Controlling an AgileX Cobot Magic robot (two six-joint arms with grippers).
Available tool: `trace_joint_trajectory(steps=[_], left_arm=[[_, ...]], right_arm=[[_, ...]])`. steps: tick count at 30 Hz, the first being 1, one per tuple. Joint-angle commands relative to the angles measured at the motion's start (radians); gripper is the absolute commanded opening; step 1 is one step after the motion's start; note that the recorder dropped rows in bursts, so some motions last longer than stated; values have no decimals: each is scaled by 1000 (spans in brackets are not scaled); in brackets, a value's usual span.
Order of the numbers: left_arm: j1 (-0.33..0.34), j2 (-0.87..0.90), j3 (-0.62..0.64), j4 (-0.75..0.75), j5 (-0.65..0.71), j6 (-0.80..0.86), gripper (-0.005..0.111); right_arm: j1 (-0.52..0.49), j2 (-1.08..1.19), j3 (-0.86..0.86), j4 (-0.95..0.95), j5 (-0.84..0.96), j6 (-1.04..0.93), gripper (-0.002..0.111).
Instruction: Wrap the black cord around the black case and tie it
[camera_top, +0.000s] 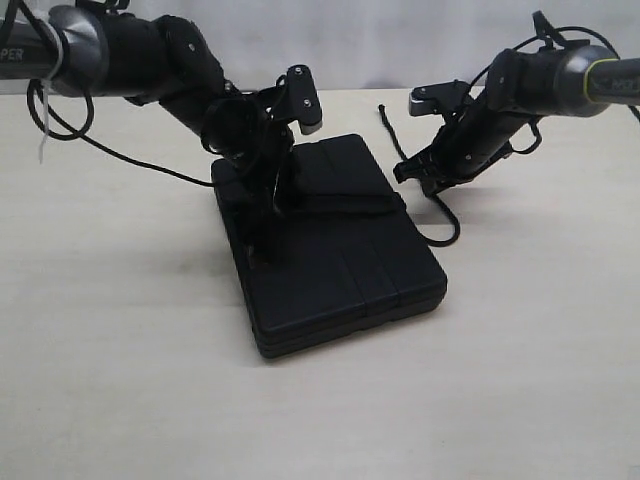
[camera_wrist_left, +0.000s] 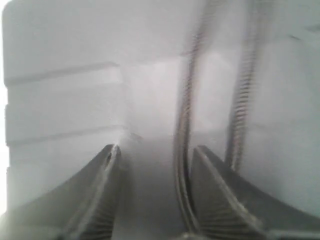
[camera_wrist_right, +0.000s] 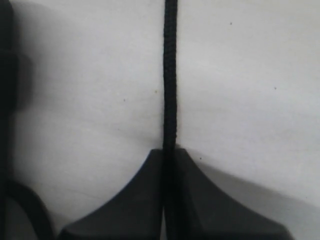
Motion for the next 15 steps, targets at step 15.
trace_joint_trajectory(steps=[15], left_arm=[[-31, 41, -10, -30, -74, 19, 14]], right_arm=[[-3, -2, 6, 6, -10, -9, 4]])
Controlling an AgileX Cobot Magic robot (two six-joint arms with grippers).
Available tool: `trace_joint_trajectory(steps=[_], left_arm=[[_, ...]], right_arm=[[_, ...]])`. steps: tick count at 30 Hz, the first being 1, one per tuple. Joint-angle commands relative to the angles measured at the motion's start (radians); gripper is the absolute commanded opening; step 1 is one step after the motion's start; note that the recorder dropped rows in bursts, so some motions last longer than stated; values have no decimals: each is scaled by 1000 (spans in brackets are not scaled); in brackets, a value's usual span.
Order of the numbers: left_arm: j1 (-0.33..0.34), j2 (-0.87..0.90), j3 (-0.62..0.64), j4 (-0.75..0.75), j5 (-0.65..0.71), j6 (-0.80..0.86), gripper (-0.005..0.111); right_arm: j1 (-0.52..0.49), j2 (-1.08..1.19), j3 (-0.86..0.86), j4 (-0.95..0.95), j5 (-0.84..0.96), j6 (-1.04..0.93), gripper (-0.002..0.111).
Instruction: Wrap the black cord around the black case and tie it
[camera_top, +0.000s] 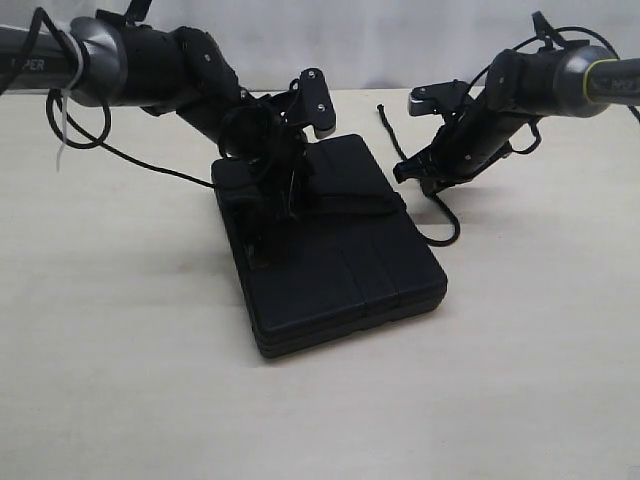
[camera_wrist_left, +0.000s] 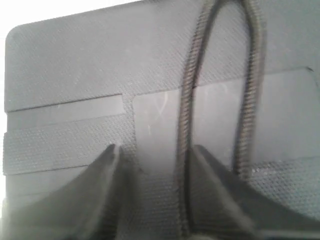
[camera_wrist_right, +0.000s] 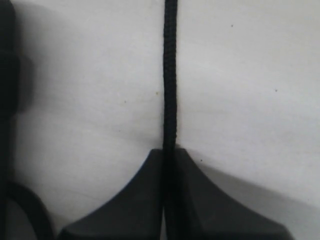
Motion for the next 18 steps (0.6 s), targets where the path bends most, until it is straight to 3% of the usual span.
trace_joint_trajectory(steps=[1, 5, 10, 18], left_arm=[[-6, 13, -2, 6, -23, 6, 3], [-6, 13, -2, -17, -75, -32, 0], [-4, 6, -2, -159, -155, -54, 0], [7, -10, -2, -365, -175, -58, 0]], right_arm=[[-3, -2, 6, 5, -8, -7, 4], [-3, -5, 22, 5, -68, -7, 4], [-9, -75, 141, 5, -261, 18, 4], [9, -154, 361, -2, -613, 9, 4]])
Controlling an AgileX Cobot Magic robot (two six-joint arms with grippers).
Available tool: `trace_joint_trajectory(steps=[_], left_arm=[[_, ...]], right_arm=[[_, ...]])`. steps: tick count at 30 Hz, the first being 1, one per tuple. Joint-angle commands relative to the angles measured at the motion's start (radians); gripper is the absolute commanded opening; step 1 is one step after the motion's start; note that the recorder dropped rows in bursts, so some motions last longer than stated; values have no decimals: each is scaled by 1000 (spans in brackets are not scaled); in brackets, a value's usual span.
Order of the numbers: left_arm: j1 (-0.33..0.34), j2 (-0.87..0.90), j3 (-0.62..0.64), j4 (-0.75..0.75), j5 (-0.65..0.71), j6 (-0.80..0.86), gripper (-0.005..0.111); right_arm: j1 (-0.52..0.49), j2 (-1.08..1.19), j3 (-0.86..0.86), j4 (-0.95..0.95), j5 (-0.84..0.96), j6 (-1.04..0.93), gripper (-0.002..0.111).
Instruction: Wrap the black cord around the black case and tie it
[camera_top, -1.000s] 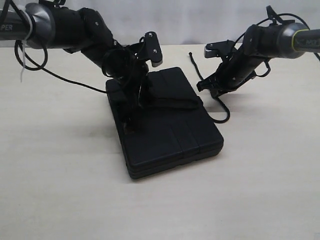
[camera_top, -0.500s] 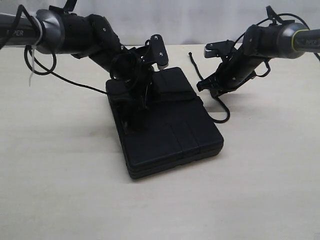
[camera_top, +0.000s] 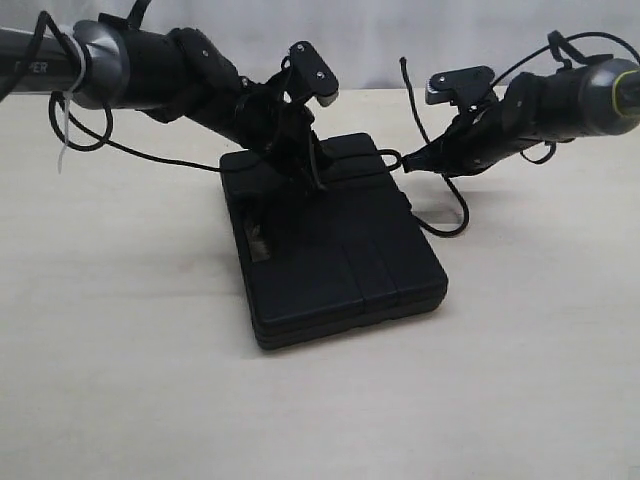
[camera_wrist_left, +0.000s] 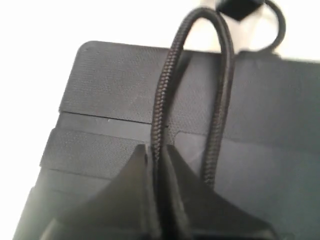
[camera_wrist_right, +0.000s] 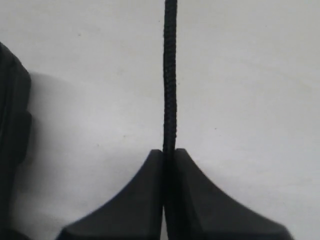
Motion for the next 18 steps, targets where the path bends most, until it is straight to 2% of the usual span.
trace_joint_trajectory(steps=[1, 4, 10, 18], left_arm=[[26, -14, -2, -176, -42, -11, 0], [57, -14, -2, -273, -42, -7, 0], [123, -14, -2, -354, 39, 2, 0], [139, -14, -2, -448, 92, 96, 0]], right_arm=[[9, -31, 119, -7, -219, -22, 4], [9, -34, 179, -7, -314, -87, 4], [9, -38, 227, -7, -392, -176, 4], [42, -104, 386, -66, -671, -266, 4]])
